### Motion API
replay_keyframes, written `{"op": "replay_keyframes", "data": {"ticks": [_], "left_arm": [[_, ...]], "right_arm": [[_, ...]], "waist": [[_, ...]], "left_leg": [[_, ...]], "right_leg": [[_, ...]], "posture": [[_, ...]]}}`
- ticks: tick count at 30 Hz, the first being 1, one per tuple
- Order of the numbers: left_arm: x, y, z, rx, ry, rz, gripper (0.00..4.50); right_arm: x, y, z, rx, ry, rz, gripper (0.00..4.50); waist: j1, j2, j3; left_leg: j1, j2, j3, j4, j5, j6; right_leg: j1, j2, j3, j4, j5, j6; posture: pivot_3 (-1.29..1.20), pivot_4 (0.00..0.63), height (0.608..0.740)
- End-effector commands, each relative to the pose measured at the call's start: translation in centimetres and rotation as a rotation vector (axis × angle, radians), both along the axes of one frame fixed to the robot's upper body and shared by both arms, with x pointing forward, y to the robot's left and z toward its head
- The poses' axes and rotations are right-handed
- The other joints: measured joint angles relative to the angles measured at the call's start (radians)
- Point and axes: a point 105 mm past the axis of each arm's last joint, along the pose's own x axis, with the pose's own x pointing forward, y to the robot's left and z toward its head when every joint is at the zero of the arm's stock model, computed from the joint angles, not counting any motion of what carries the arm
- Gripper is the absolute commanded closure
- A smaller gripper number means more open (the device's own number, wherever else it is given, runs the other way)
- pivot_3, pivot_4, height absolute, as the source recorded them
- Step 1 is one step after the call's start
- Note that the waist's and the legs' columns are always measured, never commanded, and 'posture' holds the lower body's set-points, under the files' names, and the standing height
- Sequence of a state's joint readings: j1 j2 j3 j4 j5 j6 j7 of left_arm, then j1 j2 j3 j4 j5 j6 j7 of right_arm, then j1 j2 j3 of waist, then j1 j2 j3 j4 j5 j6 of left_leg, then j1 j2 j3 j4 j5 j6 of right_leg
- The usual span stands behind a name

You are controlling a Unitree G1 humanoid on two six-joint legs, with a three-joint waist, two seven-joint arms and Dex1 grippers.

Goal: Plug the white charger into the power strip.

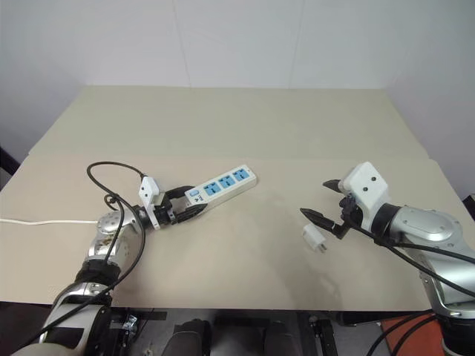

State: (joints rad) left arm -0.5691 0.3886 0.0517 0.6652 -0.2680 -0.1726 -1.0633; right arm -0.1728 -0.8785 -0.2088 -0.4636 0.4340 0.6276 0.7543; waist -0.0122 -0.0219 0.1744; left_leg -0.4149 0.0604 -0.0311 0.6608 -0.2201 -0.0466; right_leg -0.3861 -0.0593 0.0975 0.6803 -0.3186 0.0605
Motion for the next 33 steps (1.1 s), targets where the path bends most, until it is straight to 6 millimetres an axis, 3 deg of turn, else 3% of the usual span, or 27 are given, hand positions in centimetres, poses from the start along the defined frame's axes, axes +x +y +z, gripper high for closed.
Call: {"op": "replay_keyframes", "data": {"ticks": [1, 11, 17, 22, 25, 33], "left_arm": [[-0.2, -0.4, 0.5, 0.020, -0.009, -0.037, 1.26], [-4.7, -1.6, 0.7, 0.110, 0.032, -0.380, 1.26], [-5.0, -2.0, -0.5, 0.203, -0.007, -0.409, 1.26], [-5.1, -2.4, -1.3, 0.226, -0.013, -0.421, 1.26], [-5.4, -2.7, -1.8, 0.245, -0.015, -0.442, 1.26], [-6.6, -3.3, -2.1, 0.228, 0.004, -0.513, 1.26]], "right_arm": [[-0.2, 0.1, 1.1, -0.014, -0.044, 0.000, 0.00], [-0.5, 0.5, 1.4, -0.114, 0.054, 0.006, 0.00], [-0.9, 0.9, 2.2, -0.219, 0.271, -0.024, 0.00], [-2.5, 2.3, 3.0, -0.306, 0.447, 0.019, 0.00], [-2.1, 2.5, 3.4, -0.327, 0.500, -0.010, 0.00], [0.1, 2.4, 0.8, -0.371, 0.637, -0.138, 0.00]], "waist": [[0.000, 0.000, 0.000], [-0.001, 0.000, 0.000], [0.000, 0.000, 0.000], [0.004, 0.000, 0.000], [0.004, 0.001, 0.000], [0.004, 0.001, 0.000]], "left_leg": [[0.000, 0.000, 0.000, 0.000, 0.000, 0.000], [0.000, 0.000, 0.000, 0.000, 0.000, 0.000], [-0.001, 0.000, 0.000, 0.000, 0.000, 0.000], [-0.001, 0.001, 0.000, 0.000, 0.000, 0.000], [-0.001, 0.001, 0.000, 0.000, 0.000, 0.001], [-0.002, 0.000, 0.000, 0.000, 0.000, 0.001]], "right_leg": [[0.000, 0.000, 0.000, 0.000, 0.000, 0.000], [0.000, 0.000, 0.000, 0.000, 0.000, 0.000], [0.000, 0.000, 0.000, -0.001, 0.000, 0.000], [-0.001, 0.000, -0.001, -0.002, 0.000, 0.000], [-0.001, 0.000, -0.001, -0.002, 0.000, 0.000], [-0.002, -0.001, -0.001, -0.002, 0.000, 0.000]], "posture": [[0.00, 0.150, 0.740], [0.00, 0.150, 0.740], [0.00, 0.150, 0.740], [0.00, 0.150, 0.740], [0.00, 0.150, 0.740], [0.00, 0.150, 0.740]]}}
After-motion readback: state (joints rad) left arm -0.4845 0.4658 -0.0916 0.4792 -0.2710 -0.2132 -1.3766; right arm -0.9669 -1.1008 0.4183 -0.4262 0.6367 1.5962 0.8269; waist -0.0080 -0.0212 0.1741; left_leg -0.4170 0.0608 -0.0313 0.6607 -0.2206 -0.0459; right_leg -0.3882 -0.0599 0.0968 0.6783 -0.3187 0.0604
